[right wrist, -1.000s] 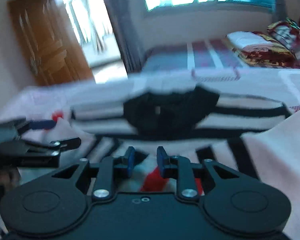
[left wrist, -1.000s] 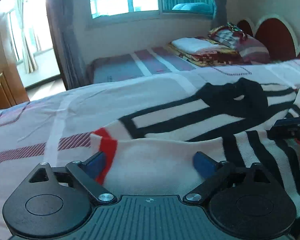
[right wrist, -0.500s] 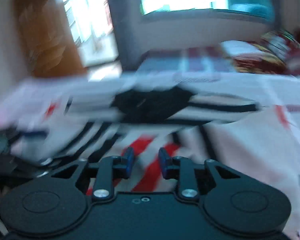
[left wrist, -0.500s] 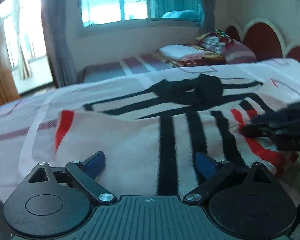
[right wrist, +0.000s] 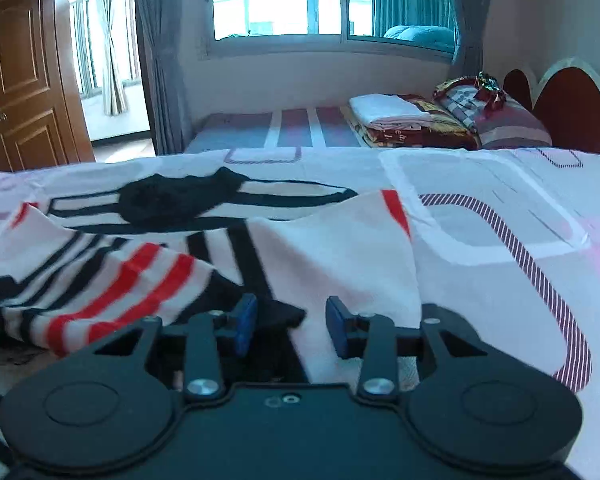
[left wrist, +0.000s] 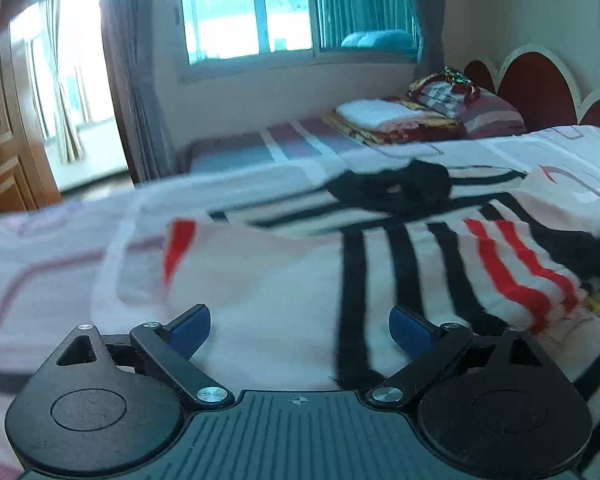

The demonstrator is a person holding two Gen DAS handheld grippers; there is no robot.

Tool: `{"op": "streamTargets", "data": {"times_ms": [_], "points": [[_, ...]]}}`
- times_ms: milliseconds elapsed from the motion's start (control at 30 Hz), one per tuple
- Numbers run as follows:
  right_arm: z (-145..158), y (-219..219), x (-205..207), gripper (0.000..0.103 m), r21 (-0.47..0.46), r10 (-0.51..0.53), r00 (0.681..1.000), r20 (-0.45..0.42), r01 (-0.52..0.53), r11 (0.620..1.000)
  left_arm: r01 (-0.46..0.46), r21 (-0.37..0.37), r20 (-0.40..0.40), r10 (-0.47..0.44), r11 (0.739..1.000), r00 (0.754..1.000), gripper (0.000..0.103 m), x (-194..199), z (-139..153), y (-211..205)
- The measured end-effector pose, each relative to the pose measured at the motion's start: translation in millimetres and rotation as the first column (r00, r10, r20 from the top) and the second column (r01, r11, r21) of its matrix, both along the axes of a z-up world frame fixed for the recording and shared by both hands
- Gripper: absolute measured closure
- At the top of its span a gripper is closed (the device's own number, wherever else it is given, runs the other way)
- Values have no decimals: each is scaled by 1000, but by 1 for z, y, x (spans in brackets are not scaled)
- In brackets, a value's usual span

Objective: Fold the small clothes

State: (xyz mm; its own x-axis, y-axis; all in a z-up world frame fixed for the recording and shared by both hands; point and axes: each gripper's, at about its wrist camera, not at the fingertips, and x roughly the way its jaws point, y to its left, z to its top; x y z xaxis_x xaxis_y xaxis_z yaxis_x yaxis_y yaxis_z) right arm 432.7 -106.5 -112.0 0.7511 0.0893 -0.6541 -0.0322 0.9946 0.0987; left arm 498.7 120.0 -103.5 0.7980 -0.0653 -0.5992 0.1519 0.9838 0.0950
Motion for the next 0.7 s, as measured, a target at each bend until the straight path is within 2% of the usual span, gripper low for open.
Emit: {"op": "streamTargets", "data": {"times_ms": [33, 133, 167, 200, 233, 300, 367, 467, 600, 633, 667, 700], "points": [[-7, -2, 4, 62, 58, -12, 998, -61, 16, 998, -8, 2, -15, 8, 1000, 1000, 7, -1, -4, -1], [-10, 2, 4, 63, 95, -63, 996, -66, 69, 993, -23, -11, -26, 23, 1000, 999, 7, -3, -8, 3], [-10, 5, 6, 76, 95, -63, 996, -67, 69, 993, -28, -13, -20, 28, 1000, 999, 7, -4, -5, 4], [-10, 8, 6, 82, 97, -38, 997, -63, 44, 994, -35, -26, -4, 35, 999, 999, 7, -4, 0, 7], [-9, 13, 6, 92, 76, -19, 998, -53, 23, 997, -32, -46, 0, 32, 998, 999, 7, -4, 1, 10], [-5, 14, 5, 94, 56, -6, 999, -38, 8, 998, -27, -30, -47, 25, 999, 999, 7, 5, -3, 12], [0, 9, 1, 94, 67, -13, 999, -37, 15, 998, -10, -32, -60, 8, 999, 998, 7, 7, -8, 16], [4, 8, -10, 94, 56, -4, 1000, -30, 6, 998, 11, -19, -56, -12, 1000, 998, 7, 4, -10, 17], [-7, 9, -3, 92, 28, -33, 998, -48, 35, 999, 12, -25, -56, -14, 1000, 998, 7, 4, -10, 18], [-5, 9, -2, 82, 13, -43, 998, -45, 44, 999, 9, -27, -50, -10, 1000, 999, 7, 1, -6, 18], [-1, 9, -1, 69, -17, -74, 997, -36, 74, 997, 7, -32, -33, -8, 999, 999, 7, -2, -2, 18], [8, 9, -7, 67, -46, -104, 995, 0, 103, 994, 5, -47, -7, -5, 999, 1000, 7, -7, 1, 18]]}}
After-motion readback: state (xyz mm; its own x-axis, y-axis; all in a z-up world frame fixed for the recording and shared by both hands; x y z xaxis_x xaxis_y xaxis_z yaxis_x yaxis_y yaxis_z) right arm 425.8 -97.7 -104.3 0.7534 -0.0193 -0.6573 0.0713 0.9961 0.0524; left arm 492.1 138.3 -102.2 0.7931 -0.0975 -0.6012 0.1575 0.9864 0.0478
